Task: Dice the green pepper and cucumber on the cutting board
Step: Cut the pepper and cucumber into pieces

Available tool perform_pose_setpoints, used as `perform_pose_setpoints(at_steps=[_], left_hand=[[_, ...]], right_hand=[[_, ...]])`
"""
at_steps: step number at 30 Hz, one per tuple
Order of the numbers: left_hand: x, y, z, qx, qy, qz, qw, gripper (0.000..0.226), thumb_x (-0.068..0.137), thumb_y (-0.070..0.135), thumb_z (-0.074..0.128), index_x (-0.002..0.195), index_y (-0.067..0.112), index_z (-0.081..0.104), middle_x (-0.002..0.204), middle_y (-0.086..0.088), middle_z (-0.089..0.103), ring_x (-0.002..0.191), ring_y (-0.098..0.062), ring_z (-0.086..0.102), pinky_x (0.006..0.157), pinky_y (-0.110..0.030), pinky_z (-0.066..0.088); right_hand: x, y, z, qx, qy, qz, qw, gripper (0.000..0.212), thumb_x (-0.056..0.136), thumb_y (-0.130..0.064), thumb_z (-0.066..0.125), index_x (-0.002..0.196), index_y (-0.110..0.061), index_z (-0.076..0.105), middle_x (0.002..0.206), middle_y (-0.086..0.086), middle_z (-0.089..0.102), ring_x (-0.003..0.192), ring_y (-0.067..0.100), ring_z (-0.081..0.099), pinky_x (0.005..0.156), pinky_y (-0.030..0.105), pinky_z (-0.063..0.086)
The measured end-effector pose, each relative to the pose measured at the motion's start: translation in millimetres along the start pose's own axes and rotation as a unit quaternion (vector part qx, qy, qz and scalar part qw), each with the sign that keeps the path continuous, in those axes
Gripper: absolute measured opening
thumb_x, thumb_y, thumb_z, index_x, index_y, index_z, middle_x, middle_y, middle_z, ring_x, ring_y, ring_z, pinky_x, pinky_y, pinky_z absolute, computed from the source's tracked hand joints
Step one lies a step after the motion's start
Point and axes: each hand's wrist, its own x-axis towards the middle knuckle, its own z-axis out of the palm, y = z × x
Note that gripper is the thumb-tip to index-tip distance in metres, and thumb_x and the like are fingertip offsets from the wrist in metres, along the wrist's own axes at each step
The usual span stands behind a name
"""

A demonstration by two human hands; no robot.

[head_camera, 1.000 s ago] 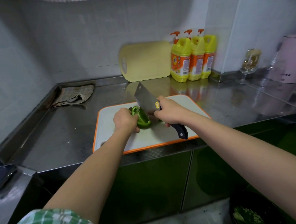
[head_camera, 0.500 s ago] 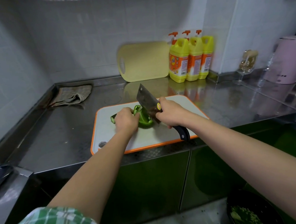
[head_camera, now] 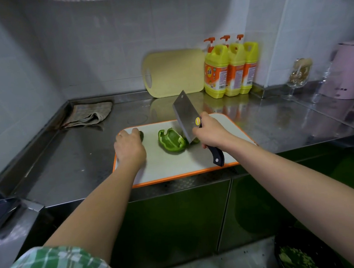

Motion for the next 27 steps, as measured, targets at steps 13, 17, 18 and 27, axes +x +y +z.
perform_pose_setpoints(at_steps=[13, 17, 18, 27], left_hand=[[1.4, 55.0, -2.7, -0.234, -0.119, 0.013, 0.965, 0.051, 0.085, 0.01, 0.067, 0.134, 0.013, 0.055, 0.13, -0.013, 0.06, 0.119, -0.031, 0.055, 0.098, -0.035, 0.045], [0.8, 45.5, -15.7, -0.31, -0.075, -0.073, 0.945, 0.026, 0.082, 0.01, 0.064, 0.108, 0.009, 0.068, 0.105, -0.019, 0.068, 0.101, -0.038, 0.063, 0.087, -0.041, 0.052], [0.0, 44.5, -21.5, -0.301, -0.044, -0.085, 0.949, 0.028, 0.084, 0.011, 0.062, 0.112, 0.01, 0.065, 0.11, -0.019, 0.066, 0.103, -0.039, 0.061, 0.089, -0.04, 0.05], [-13.7, 31.7, -33.4, -0.251, 0.005, -0.104, 0.962, 0.031, 0.089, 0.01, 0.052, 0.117, 0.02, 0.059, 0.123, -0.012, 0.057, 0.107, -0.034, 0.058, 0.077, -0.034, 0.042]], right_hand=[[-10.0, 24.5, -21.3, 0.015, 0.018, 0.004, 1.0, 0.018, 0.087, -0.004, 0.046, 0.105, -0.006, 0.048, 0.069, 0.009, 0.054, 0.049, 0.026, 0.057, 0.047, 0.03, 0.047], [-11.7, 17.2, -15.6, 0.017, 0.004, -0.005, 1.0, 0.024, 0.088, -0.006, 0.047, 0.113, -0.006, 0.046, 0.078, 0.01, 0.056, 0.052, 0.026, 0.057, 0.055, 0.037, 0.051], [-11.8, 12.6, -12.7, 0.018, 0.0, -0.012, 1.0, 0.023, 0.089, -0.007, 0.047, 0.112, -0.006, 0.045, 0.079, 0.011, 0.056, 0.051, 0.026, 0.057, 0.057, 0.038, 0.051], [-29.2, -27.4, 24.2, -0.087, -0.051, -0.073, 0.992, 0.026, 0.09, -0.01, 0.049, 0.115, -0.008, 0.042, 0.098, 0.013, 0.055, 0.06, 0.03, 0.063, 0.055, 0.04, 0.058]])
